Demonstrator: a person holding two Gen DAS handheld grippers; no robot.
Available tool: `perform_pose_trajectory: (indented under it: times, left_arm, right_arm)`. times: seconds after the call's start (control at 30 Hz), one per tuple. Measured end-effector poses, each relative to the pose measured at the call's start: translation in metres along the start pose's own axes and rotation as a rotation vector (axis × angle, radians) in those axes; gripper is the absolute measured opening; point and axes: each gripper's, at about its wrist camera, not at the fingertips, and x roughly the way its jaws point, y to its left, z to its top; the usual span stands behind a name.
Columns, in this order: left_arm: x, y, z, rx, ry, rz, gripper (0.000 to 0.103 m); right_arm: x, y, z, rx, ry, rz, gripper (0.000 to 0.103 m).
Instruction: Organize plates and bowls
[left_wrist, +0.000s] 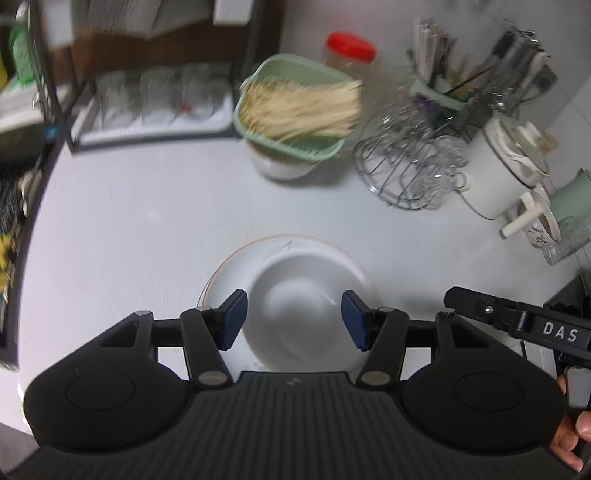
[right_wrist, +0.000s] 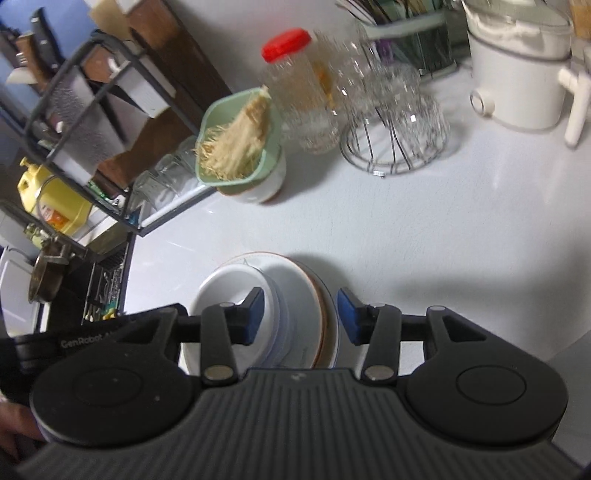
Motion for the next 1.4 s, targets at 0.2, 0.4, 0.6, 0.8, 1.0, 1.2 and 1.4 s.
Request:
perform_pose_trajectory:
  times: [0.2, 0.4, 0.6, 0.8, 1.0, 1.2, 1.4]
  left_arm:
    - [-0.038, -0.024, -0.004, 0.032, -0.086, 0.018, 0.065]
    - [-0.066, -0.031, -0.018, -0.002, -0.152, 0.04, 0.073]
    - [-0.094, -0.044, -0.033, 0.017, -0.202, 0.053, 0.092]
    - [-0.112, -0.062, -0.059, 0.057, -0.22, 0.063, 0.098]
    - [-0.13, -0.074, -0.094, 0.057, -0.238, 0.058, 0.098]
    - [-0.157, -0.089, -0.129, 0.063, -0.289, 0.079, 0.099]
    - [-0.178, -0.1, -0.164, 0.037, -0.299, 0.101, 0.099]
  right_arm:
    - [-0.028, 0.005, -0.003, -0.082, -0.061, 0.013, 0.047]
    - [-0.064, 0.01, -0.009, -0.156, -0.152, 0.022, 0.047]
    - [-0.096, 0.003, -0.018, -0.183, -0.262, 0.008, 0.084]
    - [-0.123, -0.006, -0.037, -0.213, -0.355, -0.007, 0.087]
    - [-0.135, -0.011, -0.061, -0.209, -0.337, -0.002, 0.087]
    - [-0.155, -0.015, -0.087, -0.22, -0.361, -0.004, 0.087]
    - [-0.174, -0.022, -0.117, -0.233, -0.369, 0.003, 0.087]
